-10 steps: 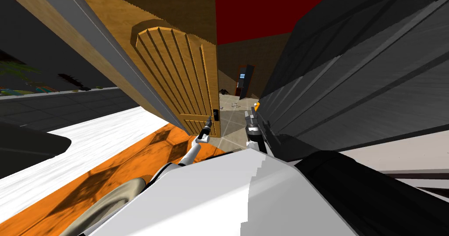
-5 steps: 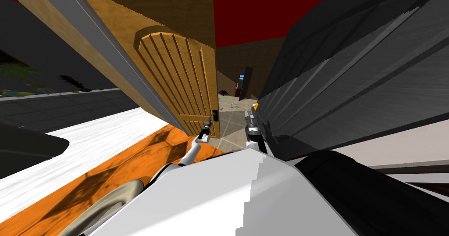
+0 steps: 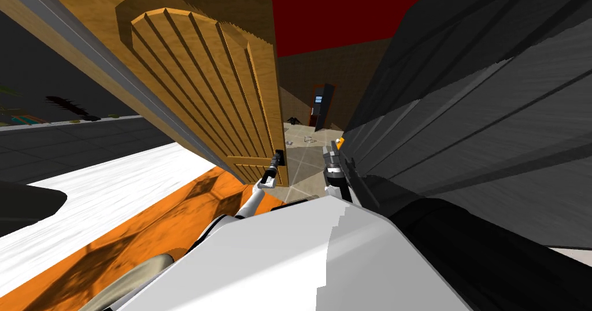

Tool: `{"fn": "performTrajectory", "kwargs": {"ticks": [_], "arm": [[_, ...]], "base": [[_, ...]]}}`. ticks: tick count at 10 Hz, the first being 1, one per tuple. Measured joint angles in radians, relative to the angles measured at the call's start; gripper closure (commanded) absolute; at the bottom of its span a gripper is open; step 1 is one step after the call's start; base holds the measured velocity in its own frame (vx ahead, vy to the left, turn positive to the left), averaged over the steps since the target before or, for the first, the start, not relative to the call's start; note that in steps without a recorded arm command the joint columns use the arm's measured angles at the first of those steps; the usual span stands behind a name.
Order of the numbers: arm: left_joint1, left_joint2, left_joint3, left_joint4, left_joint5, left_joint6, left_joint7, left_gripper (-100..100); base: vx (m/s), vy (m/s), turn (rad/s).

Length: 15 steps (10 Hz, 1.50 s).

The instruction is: Push the door open

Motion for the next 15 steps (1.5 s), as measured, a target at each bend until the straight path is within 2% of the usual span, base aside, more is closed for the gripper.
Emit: {"fn": "performTrajectory", "kwargs": {"ticks": [1,2,7,10,12,14,15], "arm": [[0.000,-0.004,0.002,0.001,0.000,-0.002,-0.001,-100],[0.000,-0.005,0.002,0.001,0.000,-0.003,-0.001,100],[0.002,-0.004,0.001,0.003,-0.001,0.000,-0.002,100],[0.012,-0.002,0.008,0.011,0.000,-0.001,-0.010,100],[-0.013,0.001,0.023,0.050,0.003,-0.013,-0.013,100],[-0.014,0.002,0.039,0.035,0.004,-0.009,-0.025,100],[0.016,0.006,0.051,-0.016,0.005,0.014,-0.042,100]], "base": [[0.076,-0.039,0.003],[-0.009,0.005,0.004],[-0.015,0.007,-0.003],[0.131,-0.078,0.061],[0.144,-0.105,0.058],[0.172,-0.105,0.066],[0.135,-0.070,0.049]]}}
